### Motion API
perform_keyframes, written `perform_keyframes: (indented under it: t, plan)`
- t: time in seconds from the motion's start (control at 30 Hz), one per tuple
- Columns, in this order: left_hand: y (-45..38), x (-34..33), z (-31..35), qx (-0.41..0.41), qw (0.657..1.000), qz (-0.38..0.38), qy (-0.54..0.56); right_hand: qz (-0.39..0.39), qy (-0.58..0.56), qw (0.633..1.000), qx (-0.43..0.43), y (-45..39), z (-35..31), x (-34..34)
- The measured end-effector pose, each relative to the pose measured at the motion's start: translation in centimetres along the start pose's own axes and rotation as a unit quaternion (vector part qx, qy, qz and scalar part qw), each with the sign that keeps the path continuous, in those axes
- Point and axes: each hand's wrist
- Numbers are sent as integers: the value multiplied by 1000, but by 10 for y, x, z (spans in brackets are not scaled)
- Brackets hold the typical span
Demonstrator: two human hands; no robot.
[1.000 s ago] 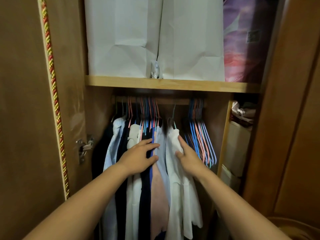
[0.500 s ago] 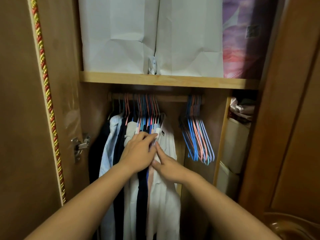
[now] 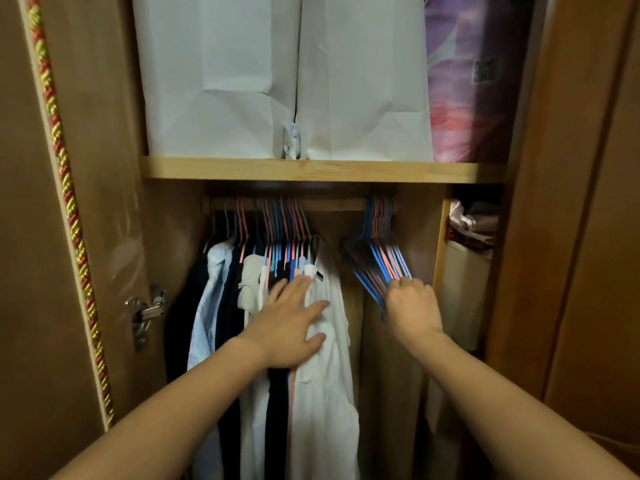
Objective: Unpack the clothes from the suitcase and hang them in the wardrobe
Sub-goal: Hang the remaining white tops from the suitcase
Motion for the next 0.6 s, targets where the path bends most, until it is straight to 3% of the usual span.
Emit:
perform_keyframes:
  t: [0.1, 0.23, 0.37, 0.47, 0.6]
  plan:
    - [-4, 3, 0, -47, 998, 4, 47, 3, -50, 999, -12, -4, 2, 13]
    - [-2, 11, -15, -30, 999, -16, 19, 46, -182, 981, -53, -15, -9, 26]
    - [4, 10, -21, -15, 999, -11, 28, 77, -218, 971, -65, -9, -21, 33]
    - [0, 8, -16, 20, 998, 49, 38, 107, -232, 964, -73, 6, -18, 40]
    - [-12, 1, 27, 51, 973, 222, 35, 126, -261, 951, -107, 62, -12, 27]
Point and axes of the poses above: each hand's wrist, its own y-axis away from the middle knuckle, its own x-axis out of the back of the hand, z = x × y, and after that the axes turned 8 degrees about y, right-handed
